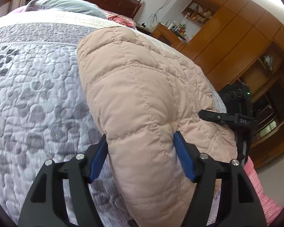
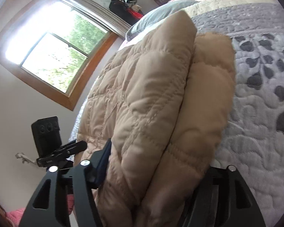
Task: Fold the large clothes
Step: 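Lay the folded bundle down and open both grippers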
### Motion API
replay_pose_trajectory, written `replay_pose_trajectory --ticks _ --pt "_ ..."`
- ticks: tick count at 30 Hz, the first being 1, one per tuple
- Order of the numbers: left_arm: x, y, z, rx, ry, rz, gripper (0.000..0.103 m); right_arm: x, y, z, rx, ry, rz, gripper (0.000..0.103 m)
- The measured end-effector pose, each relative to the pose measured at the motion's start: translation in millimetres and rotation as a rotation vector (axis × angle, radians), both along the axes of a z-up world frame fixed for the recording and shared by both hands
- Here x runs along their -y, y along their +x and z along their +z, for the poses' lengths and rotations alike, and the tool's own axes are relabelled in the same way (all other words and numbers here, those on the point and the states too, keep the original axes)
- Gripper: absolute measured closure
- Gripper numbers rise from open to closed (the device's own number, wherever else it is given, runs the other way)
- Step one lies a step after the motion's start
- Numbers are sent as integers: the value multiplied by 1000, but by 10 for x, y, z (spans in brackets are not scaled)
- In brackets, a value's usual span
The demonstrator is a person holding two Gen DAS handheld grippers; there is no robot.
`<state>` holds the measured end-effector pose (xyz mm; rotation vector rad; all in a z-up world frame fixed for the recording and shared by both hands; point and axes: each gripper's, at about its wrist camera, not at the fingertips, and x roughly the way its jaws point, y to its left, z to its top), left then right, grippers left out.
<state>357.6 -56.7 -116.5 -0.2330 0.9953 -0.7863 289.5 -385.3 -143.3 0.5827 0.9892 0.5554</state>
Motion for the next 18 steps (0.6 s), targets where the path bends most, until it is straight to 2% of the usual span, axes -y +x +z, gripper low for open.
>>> replay_pose_trajectory --ticks 4,9,13,16,18 --pt "-178 -162 85 -3 30 40 28 61 -322 259 34 -111 -34 34" --pt "-357 -483 148 34 53 67 26 39 -700 478 79 -157 -33 30" --pt "-368 -642 69 63 110 94 26 23 -933 379 73 -179 -46 30" --pt "-309 -630 12 40 113 102 23 97 -931 167 27 -184 -70 32" --pt "-296 -637 18 38 120 111 21 127 -912 132 8 -170 -80 32"
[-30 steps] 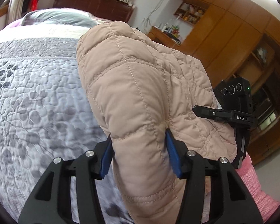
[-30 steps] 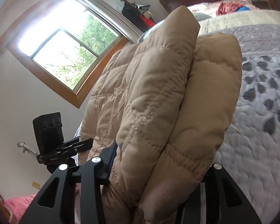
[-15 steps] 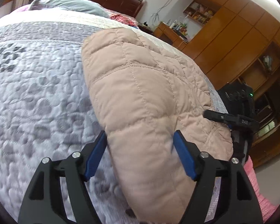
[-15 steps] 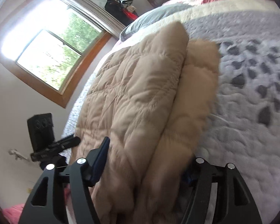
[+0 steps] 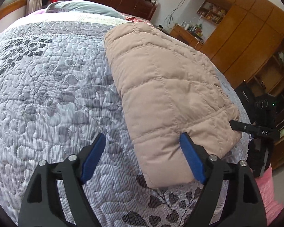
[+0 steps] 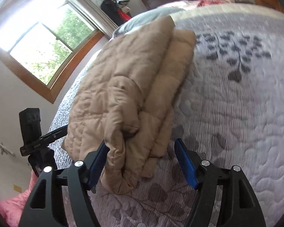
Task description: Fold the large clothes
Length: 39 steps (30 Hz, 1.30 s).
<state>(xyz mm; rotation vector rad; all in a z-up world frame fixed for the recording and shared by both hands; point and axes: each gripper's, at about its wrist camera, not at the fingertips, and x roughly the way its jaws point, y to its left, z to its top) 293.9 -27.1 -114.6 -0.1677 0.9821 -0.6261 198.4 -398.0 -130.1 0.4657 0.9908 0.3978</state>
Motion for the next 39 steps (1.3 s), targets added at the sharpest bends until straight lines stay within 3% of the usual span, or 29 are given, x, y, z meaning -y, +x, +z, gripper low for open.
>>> replay_pose_trajectory --ticks 5,8,12,19,26,39 --pt "-15 -201 186 43 46 33 21 -12 -157 239 57 -40 -31 32" --pt "0 -426 367 116 134 90 12 -114 -352 431 106 -142 -74 13" --pt "38 -713 517 177 191 134 10 -308 -638 620 149 -254 -113 4" --pt "81 -1142 707 254 251 206 7 -592 -985 753 146 -411 -182 4" --pt "76 -1427 777 243 272 221 7 -741 -1226 815 142 -376 -162 4" --pt "-10 -1825 925 299 281 240 7 -856 -1516 880 166 -383 -170 4"
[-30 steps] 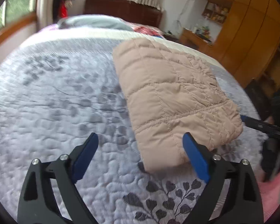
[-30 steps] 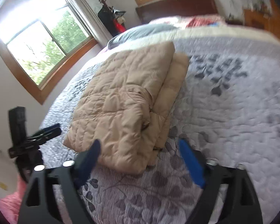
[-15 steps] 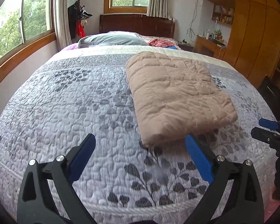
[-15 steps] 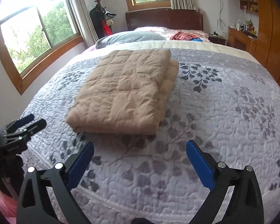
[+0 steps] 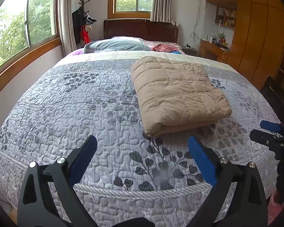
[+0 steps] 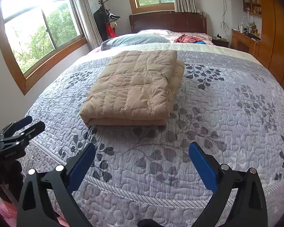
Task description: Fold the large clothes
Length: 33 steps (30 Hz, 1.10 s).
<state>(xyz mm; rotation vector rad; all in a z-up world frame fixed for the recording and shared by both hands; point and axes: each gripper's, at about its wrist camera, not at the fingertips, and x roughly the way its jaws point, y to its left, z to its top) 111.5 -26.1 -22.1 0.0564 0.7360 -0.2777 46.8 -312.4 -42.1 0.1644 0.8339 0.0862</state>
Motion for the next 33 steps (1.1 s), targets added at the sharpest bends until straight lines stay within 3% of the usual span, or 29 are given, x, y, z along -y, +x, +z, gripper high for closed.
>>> replay_pose_trajectory --ticks 33 --pt "-39 -176 20 0 0 7 7 -79 -113 15 10 11 21 4"
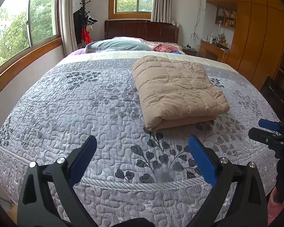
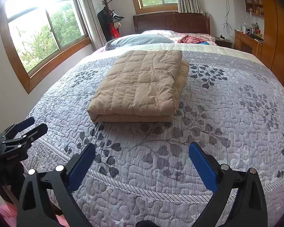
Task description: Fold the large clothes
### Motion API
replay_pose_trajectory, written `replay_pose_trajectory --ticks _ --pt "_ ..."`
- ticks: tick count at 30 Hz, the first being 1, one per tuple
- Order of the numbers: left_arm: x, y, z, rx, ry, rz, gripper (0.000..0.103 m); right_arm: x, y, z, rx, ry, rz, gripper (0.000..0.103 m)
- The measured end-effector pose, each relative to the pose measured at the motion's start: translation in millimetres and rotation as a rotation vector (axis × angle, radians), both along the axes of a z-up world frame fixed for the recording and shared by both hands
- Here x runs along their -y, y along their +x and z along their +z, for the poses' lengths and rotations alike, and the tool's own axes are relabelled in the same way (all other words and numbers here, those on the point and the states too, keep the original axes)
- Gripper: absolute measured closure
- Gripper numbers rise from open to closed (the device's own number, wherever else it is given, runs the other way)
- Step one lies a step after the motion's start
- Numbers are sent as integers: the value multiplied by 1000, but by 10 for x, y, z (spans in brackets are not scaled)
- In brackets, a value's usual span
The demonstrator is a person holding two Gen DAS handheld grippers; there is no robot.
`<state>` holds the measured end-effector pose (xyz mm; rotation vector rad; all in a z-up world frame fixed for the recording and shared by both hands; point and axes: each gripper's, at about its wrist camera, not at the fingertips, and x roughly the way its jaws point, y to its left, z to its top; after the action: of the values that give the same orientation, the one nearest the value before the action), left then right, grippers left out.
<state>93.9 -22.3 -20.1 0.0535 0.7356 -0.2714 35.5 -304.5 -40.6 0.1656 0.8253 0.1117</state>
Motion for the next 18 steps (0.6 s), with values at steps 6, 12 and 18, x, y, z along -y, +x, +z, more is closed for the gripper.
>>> replay_pose_trajectory --ticks 6,12,18 --pt "6 -3 1 0 -1 0 7 8 7 0 -1 1 3 4" --pt "11 -3 4 0 1 0 7 7 7 2 -1 1 4 4" --pt "16 8 1 1 4 -1 7 8 9 3 -1 0 5 4"
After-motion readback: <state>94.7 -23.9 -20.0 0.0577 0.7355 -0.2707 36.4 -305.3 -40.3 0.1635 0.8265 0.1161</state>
